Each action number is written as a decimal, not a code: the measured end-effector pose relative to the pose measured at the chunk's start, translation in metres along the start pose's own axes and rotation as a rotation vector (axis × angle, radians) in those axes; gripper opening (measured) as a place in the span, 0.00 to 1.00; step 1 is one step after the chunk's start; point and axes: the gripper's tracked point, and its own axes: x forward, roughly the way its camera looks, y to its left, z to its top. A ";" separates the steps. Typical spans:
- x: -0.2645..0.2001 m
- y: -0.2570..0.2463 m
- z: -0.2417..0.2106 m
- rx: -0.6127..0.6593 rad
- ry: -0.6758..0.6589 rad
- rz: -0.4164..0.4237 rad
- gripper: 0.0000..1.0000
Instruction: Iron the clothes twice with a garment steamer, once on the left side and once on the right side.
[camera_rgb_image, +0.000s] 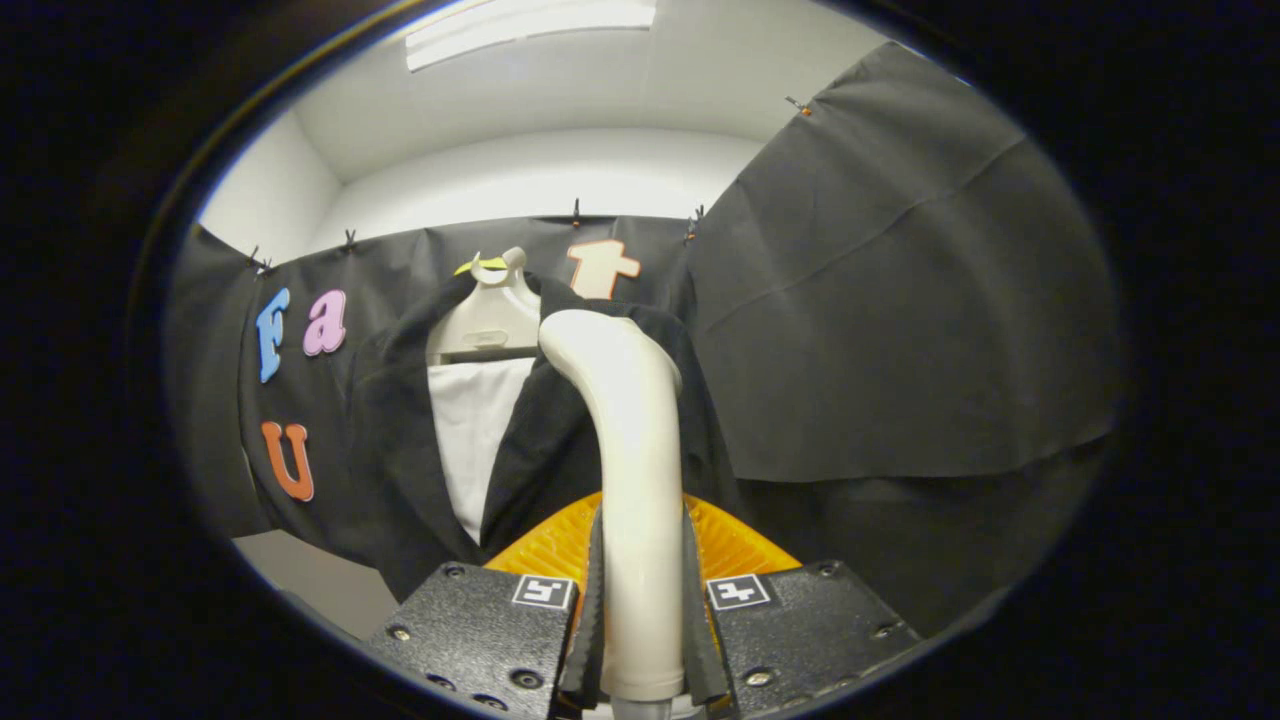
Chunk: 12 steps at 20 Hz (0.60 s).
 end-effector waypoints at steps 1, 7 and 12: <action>-0.002 -0.001 -0.003 -0.003 0.010 -0.004 0.36; -0.015 -0.005 -0.032 -0.031 0.061 -0.033 0.36; -0.020 -0.005 -0.063 -0.035 0.112 -0.059 0.36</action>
